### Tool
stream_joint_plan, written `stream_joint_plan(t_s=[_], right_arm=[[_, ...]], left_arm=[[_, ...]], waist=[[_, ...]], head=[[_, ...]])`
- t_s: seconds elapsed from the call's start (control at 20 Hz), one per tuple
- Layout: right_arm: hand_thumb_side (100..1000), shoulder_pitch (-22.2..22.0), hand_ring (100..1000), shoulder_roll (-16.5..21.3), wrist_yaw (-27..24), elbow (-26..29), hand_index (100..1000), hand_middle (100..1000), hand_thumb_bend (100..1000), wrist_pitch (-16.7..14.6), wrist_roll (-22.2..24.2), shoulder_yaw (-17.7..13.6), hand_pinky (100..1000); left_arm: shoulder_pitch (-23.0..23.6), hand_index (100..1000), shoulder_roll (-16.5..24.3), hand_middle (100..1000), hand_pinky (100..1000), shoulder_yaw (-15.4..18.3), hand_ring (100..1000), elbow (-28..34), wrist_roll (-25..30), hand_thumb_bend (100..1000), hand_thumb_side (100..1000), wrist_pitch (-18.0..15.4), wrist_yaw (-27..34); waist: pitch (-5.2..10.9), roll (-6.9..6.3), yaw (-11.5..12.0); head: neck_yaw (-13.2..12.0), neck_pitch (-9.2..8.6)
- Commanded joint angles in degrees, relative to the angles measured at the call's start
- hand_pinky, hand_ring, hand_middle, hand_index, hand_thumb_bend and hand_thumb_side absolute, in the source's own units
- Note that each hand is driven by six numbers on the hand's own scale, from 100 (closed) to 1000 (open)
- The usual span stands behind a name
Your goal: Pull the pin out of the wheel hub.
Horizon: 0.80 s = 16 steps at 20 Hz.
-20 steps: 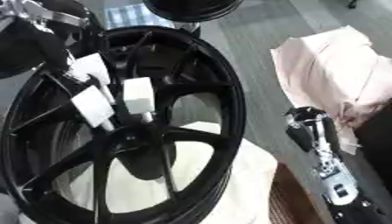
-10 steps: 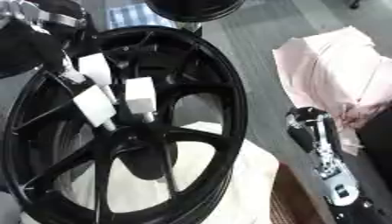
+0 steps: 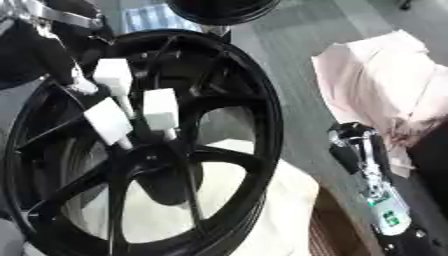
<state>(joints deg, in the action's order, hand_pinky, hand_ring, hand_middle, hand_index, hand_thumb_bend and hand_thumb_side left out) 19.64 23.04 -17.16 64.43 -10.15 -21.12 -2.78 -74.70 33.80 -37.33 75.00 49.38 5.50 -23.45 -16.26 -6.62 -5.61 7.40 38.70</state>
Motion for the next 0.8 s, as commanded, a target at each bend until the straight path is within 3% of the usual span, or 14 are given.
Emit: stream_joint_plan(t_s=[0.05,0.2,0.4,0.6,0.8], right_arm=[[630,0.49,677,1.94,0.07,1.1,643,494,100,-0.02,-0.27,-0.32,674],[637,0.48,677,2.0,0.02,1.11,643,494,100,-0.02,-0.37,-0.36,674],[638,0.43,677,2.07,-0.01,1.14,643,494,100,-0.02,-0.51,-0.47,674],[638,0.34,677,2.12,-0.05,1.17,643,495,100,-0.09,-0.7,-0.63,674],[638,0.26,677,2.34,-0.14,1.22,643,495,100,-0.26,-1.01,-0.88,674]], left_arm=[[-0.51,300,3.33,211,476,1.72,303,3.31,-1.92,100,100,2.35,2.78],[0.35,283,5.68,194,462,3.41,286,6.48,-5.62,100,100,3.94,4.31],[2.46,265,9.4,174,455,8.22,264,8.93,-12.34,108,100,5.72,5.63],[5.81,250,13.04,157,443,16.34,244,7.76,-19.79,137,100,8.11,8.26],[13.36,244,19.16,150,433,24.95,233,6.59,-26.2,153,100,9.42,11.48]], waist=[[1.45,0.25,0.05],[1.47,0.17,0.13],[1.46,0.13,0.34],[1.43,0.07,0.63],[1.22,-0.07,0.98]], head=[[0.11,-0.06],[0.32,-0.16],[0.63,-0.26],[0.99,-0.06],[1.52,0.2]])
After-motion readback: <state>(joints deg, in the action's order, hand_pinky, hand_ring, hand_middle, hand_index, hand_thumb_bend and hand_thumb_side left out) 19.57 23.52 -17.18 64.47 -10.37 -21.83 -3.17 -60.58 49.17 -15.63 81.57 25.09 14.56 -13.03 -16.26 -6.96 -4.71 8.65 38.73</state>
